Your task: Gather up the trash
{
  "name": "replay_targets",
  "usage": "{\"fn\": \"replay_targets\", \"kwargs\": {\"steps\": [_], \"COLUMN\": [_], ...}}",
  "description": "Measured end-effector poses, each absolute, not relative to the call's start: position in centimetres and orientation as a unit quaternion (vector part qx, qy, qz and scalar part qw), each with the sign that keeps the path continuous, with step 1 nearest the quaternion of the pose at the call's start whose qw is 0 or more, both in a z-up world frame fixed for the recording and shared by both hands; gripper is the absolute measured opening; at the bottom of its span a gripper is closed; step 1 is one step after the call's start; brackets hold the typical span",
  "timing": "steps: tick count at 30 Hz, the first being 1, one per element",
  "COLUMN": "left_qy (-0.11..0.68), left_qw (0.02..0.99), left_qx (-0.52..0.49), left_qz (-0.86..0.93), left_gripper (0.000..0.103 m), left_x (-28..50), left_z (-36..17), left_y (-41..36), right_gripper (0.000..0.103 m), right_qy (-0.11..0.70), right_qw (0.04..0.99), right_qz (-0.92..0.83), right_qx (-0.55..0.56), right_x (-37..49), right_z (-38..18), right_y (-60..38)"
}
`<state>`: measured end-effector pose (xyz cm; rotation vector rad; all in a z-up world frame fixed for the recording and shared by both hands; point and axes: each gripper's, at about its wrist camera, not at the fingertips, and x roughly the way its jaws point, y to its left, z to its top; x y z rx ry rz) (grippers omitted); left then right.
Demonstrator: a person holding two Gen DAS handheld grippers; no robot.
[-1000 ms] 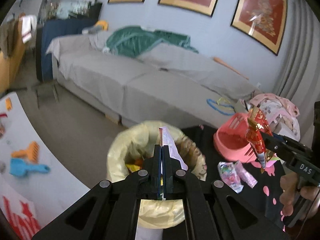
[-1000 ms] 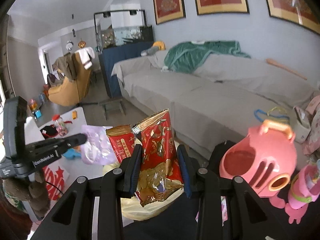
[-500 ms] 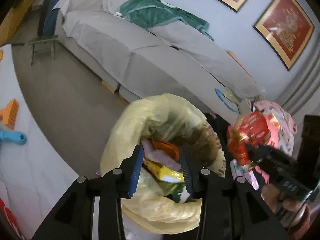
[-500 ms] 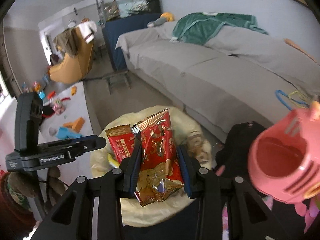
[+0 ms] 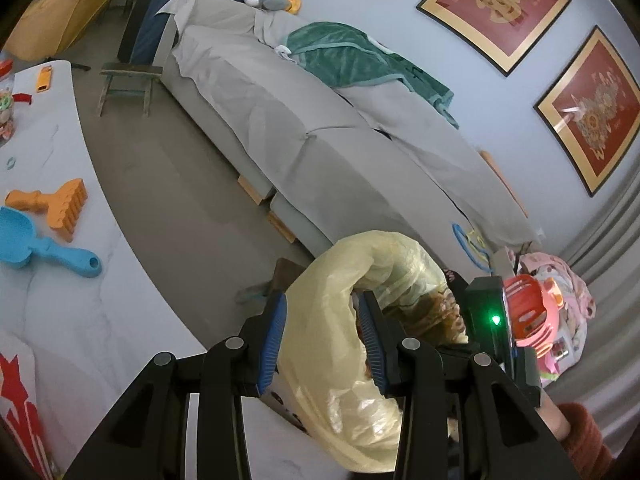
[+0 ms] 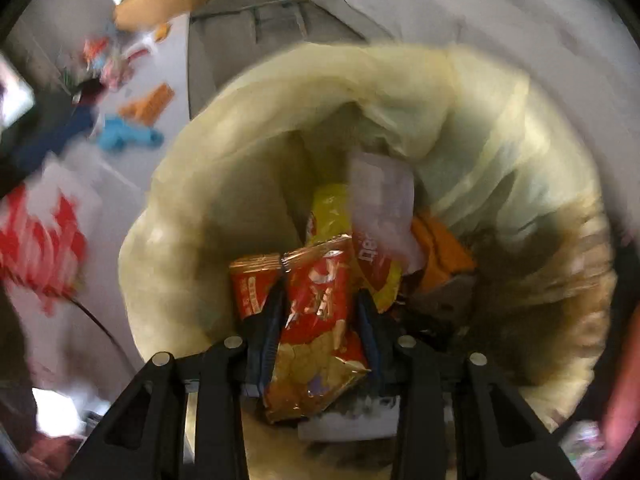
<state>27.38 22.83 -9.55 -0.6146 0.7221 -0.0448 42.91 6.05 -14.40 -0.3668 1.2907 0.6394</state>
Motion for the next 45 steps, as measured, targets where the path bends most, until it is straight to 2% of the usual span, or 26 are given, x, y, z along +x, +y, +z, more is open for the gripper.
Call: {"fn": "replay_targets", "kwargs": {"steps": [3, 7, 9, 13, 18, 27, 34, 41, 45], "left_qy": [0.343, 0.340, 0.338, 0.341, 0.340, 0.346, 0.358, 0.363, 0.363], "left_qw": [0.891, 0.893, 0.897, 0.902, 0.905, 0.907, 0.902, 0.900, 0.901], "left_qx": [-0.295, -0.295, -0.282, -0.263, -0.252, -0.239, -0.240, -0.241, -0.235], "left_qz": [-0.022, -0.024, -0.023, -0.029, -0.032, -0.028, -0.023, -0.033, -0.036], "left_gripper": [0.039, 0.040, 0.041, 0.041, 0.041, 0.041, 0.041, 0.041, 0.041], "left_x": [27.3, 27.4, 27.3, 27.4, 27.4, 27.1, 26.9, 27.2, 27.2], "left_z": [-9.4, -9.0, -8.6, -7.7, -6.6, -6.1, -7.0, -7.4, -7.0], "left_y": [22.5, 21.9, 21.2, 19.5, 17.7, 16.6, 16.8, 16.1, 15.4], "right_gripper": [0.036, 0.037, 0.045, 0.047, 0.064, 0.064, 0.064, 0.063, 0.064], "right_qy": [0.568, 0.548, 0.526, 0.502, 0.480, 0.438, 0.453, 0.450, 0.415], "right_qw": [0.748, 0.763, 0.780, 0.799, 0.819, 0.847, 0.829, 0.839, 0.861], "right_qz": [0.290, 0.315, 0.313, 0.313, 0.308, 0.260, 0.252, 0.259, 0.278], "right_qx": [-0.184, -0.137, -0.131, -0.102, -0.058, -0.150, -0.211, -0.164, -0.094], "right_x": [42.6, 41.6, 41.1, 40.7, 40.4, 39.1, 37.4, 35.9, 36.5], "right_z": [-13.6, -11.6, -10.3, -8.3, -7.1, -8.7, -10.6, -8.1, -6.2], "right_y": [5.6, 4.0, 2.9, 0.5, -2.3, -0.2, 0.0, -4.2, -5.8]}}
